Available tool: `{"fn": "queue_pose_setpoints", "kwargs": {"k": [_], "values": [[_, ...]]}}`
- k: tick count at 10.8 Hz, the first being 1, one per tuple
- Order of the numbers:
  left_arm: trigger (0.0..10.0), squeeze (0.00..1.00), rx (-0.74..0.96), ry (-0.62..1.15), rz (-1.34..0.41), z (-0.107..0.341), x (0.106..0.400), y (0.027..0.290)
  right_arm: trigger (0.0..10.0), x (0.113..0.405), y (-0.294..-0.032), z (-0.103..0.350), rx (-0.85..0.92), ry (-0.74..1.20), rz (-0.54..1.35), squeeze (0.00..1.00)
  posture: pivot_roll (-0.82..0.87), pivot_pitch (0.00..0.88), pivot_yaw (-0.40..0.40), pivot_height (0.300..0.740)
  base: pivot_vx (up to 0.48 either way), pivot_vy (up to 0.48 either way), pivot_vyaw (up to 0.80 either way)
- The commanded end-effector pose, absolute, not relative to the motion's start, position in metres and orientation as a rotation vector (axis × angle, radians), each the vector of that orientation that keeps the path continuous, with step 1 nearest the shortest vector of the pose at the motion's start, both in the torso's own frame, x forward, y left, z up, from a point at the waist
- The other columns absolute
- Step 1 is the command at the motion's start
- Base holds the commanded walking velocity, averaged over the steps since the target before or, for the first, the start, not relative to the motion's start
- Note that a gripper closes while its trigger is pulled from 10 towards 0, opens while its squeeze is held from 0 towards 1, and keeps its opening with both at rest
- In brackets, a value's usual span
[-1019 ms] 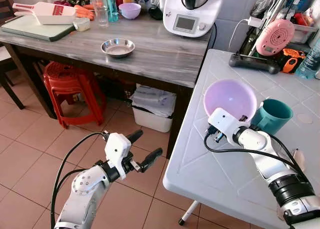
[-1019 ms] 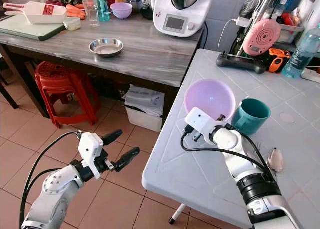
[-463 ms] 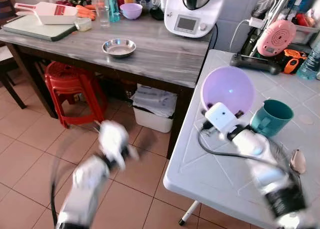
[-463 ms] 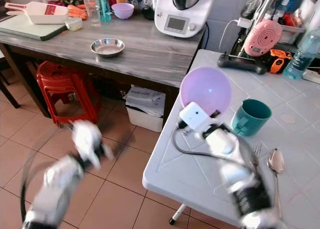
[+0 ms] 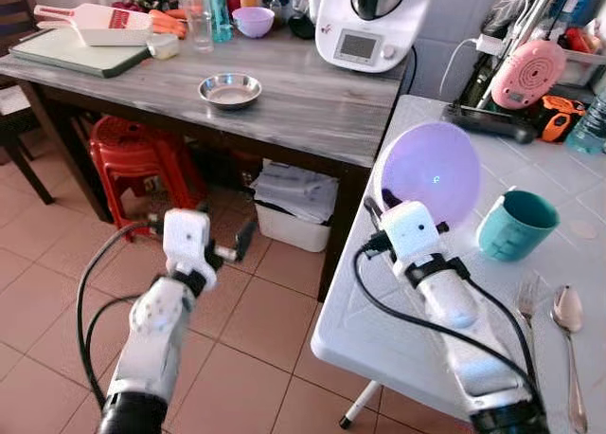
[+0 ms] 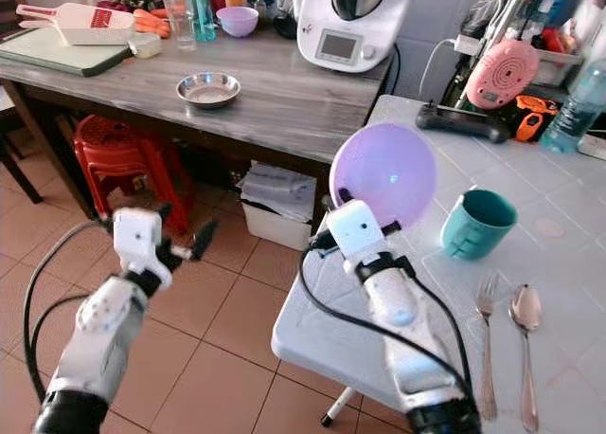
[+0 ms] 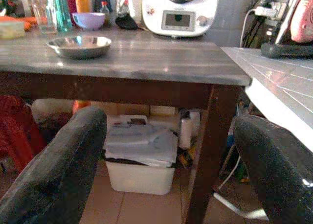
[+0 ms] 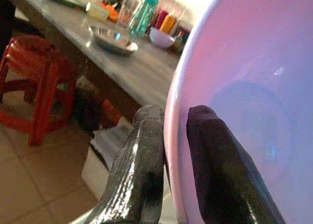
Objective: Setting the table
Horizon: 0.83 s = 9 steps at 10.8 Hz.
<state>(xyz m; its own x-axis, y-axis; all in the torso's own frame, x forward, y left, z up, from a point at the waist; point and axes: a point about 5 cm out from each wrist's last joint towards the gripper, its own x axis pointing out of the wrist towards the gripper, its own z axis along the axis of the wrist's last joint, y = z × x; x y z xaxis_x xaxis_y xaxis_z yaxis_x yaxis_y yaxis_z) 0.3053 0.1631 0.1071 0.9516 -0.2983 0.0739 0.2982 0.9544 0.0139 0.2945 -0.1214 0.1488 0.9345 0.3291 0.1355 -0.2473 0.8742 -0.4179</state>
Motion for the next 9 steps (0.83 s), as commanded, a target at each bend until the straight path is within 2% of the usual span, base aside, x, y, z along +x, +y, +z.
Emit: {"fn": "queue_pose_setpoints", "kwargs": {"k": [1,2,5,9], "values": [[10.0,0.0,0.013,-0.084,-0.301,0.109,0.3091,0.1637,10.0,0.2905,-0.1226,0.1485,-0.414,-0.215,0.289,0.0,-0.03,0.0,-0.016,0.74,0.0,0.0,-0.8],[10.0,0.0,0.012,-0.082,-0.299,0.1085,0.3096,0.1639,10.0,0.2895,-0.1238,0.1476,-0.399,-0.212,0.278,0.0,-0.03,0.0,-0.013,0.74,0.0,0.0,-0.8],[10.0,0.0,0.015,-0.083,-0.307,0.1068,0.3112,0.1645,10.0,0.2878,-0.1233,0.1479,-0.372,-0.225,0.282,0.0,-0.03,0.0,-0.013,0.74,0.0,0.295,-0.74],[10.0,0.0,0.017,-0.094,-0.315,0.1064,0.3128,0.1636,10.0,0.285,-0.1175,0.1451,-0.369,-0.238,0.296,0.0,-0.03,0.0,-0.008,0.74,0.0,0.331,0.0]]}}
